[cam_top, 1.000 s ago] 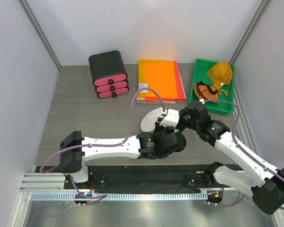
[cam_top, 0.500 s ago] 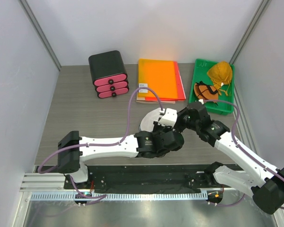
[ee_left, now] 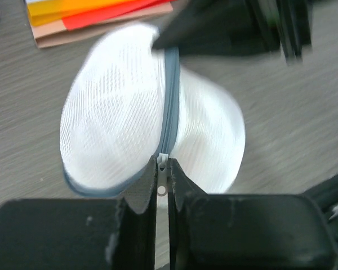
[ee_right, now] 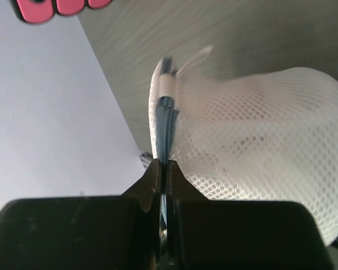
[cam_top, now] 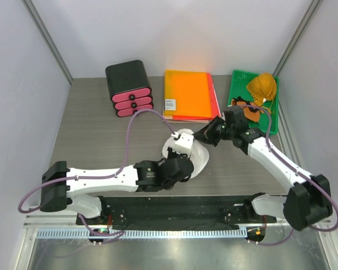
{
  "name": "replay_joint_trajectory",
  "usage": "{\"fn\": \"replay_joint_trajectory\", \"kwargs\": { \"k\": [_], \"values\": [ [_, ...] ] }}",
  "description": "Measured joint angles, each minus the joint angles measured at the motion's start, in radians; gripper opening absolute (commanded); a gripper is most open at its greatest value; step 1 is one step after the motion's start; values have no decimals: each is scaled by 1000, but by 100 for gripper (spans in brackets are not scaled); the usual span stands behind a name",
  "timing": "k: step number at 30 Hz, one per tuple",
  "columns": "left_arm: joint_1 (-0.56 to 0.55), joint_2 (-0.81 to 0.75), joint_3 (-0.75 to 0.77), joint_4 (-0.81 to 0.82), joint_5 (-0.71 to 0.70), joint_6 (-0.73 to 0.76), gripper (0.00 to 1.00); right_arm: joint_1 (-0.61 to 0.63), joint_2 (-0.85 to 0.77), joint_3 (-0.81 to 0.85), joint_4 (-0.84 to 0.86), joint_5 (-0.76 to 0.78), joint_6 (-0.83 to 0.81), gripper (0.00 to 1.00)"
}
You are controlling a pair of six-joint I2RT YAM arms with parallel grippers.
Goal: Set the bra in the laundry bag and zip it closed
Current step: Zip the laundry bag at the center of the board.
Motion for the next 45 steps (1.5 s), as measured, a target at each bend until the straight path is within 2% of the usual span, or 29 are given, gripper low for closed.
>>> {"fn": "replay_joint_trajectory", "kwargs": {
  "k": [4,8,9,10,13,16,19,24,27,34,39,45],
  "values": [
    [-11,-48,-69,-11,45,34,0,-50,129,60,70,-31,-78,1],
    [-10,-70,-109,-2,53,51,0,-50,204,89,119,-122,-124,2],
    [-10,-76,-116,-2,53,54,0,-49,215,93,130,-139,-128,8],
    [-10,-83,-121,-2,52,56,0,-49,225,97,141,-159,-142,25],
    [-13,-99,-124,-2,60,58,0,-50,235,134,114,-181,-219,42],
    [-23,-102,-124,0,70,60,0,-56,220,200,59,-161,-327,56],
    [-26,-101,-121,5,72,64,0,-58,140,206,-28,-97,-412,62],
    [-26,-78,-98,42,79,82,0,-35,-86,136,-133,-14,-430,63],
    [-26,-72,-95,49,83,83,0,53,-194,50,-131,53,-347,62],
    [-26,-65,-90,53,95,84,0,193,-269,-84,-137,204,-89,60],
    [-26,-54,-84,55,103,85,0,214,-356,-149,-132,280,46,59],
    [-26,-29,-59,56,121,85,0,228,-312,-182,-70,288,129,51]
  ]
}}
